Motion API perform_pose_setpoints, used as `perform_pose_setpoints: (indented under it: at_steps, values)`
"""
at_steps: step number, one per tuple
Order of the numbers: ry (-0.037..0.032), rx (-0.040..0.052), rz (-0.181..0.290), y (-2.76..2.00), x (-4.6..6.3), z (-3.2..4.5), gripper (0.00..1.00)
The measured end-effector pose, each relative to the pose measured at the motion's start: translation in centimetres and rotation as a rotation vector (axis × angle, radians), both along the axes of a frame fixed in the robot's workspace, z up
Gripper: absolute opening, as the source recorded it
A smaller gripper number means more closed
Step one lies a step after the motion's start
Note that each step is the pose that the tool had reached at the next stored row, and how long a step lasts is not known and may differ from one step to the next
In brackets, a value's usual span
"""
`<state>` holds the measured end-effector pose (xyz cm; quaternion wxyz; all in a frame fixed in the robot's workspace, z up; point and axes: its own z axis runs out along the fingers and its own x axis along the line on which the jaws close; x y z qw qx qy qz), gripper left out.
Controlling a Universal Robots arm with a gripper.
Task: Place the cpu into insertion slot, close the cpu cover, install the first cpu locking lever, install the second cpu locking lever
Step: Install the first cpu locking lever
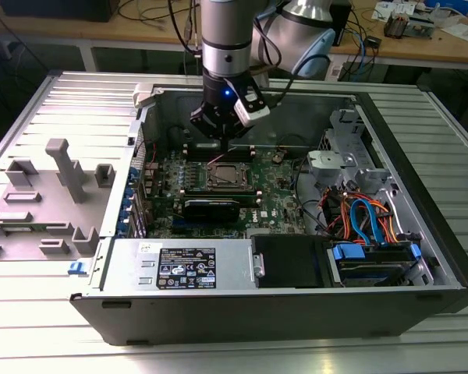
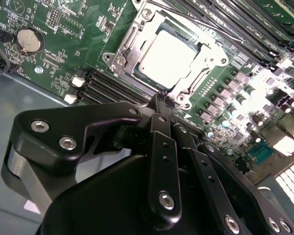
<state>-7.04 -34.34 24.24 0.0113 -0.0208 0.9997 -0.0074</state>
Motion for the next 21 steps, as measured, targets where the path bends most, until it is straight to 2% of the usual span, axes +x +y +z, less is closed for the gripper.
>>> perform_pose_setpoints:
  at_steps: [5, 14, 21]
  values:
    - [0.0, 0.0001, 0.002, 0.03, 0.02, -0.15, 0.11]
    - [0.0001, 0.0, 0.002, 0.52, 0.04, -0.62, 0.11]
    - [0.0001, 0.0001, 0.003, 0.58, 0.05, -0.81, 0.11]
